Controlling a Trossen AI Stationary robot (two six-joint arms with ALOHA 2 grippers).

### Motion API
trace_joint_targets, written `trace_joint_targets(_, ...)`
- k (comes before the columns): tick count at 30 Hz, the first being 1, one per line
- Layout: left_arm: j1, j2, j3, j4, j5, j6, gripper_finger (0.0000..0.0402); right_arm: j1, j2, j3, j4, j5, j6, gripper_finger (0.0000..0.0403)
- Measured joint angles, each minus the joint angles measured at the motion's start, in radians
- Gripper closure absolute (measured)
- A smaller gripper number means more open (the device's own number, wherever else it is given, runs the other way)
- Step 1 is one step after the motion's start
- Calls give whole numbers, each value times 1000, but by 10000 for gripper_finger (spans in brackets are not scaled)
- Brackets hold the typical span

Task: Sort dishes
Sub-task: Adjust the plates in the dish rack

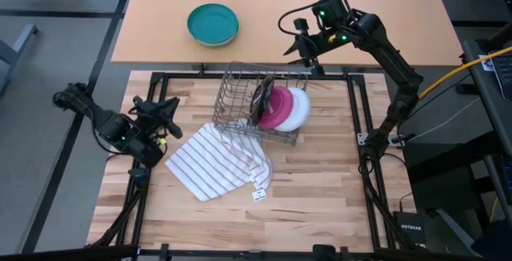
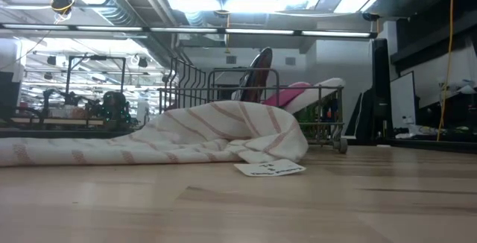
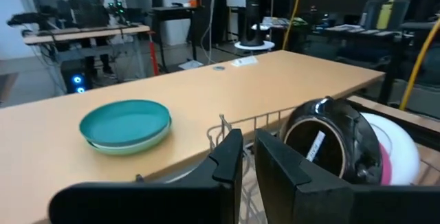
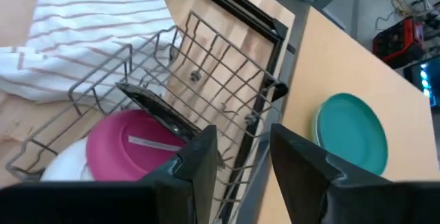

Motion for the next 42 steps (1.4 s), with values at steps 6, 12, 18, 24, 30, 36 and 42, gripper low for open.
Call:
trace_joint_targets(6, -67, -3, -81, -94, -2, -200, 371, -16, -24, 0, -32, 6, 22, 265)
trace_joint_targets(12, -131, -4, -204, -98, -5, -348, 371, -46, -66, -2, -36, 0, 103, 265)
trace_joint_targets(18, -177, -43, -298, -177, -44, -520, 371, -46, -197, -1, -33, 80, 139, 265)
trace_joint_targets(24, -195, -137, -345, -324, -58, -705, 371, -47, -372, -10, -34, 85, 172, 265)
trace_joint_targets(30, -230, -237, -379, -331, -58, -668, 371, -46, -590, -174, -12, 81, 209, 265)
trace_joint_targets(36, -281, -308, -416, -329, -58, -656, 371, -46, -869, -582, 283, 81, 275, 265)
trace_joint_targets(42, -342, -322, -455, -310, -58, -684, 371, -46, -1085, -1034, 595, 39, 436, 265)
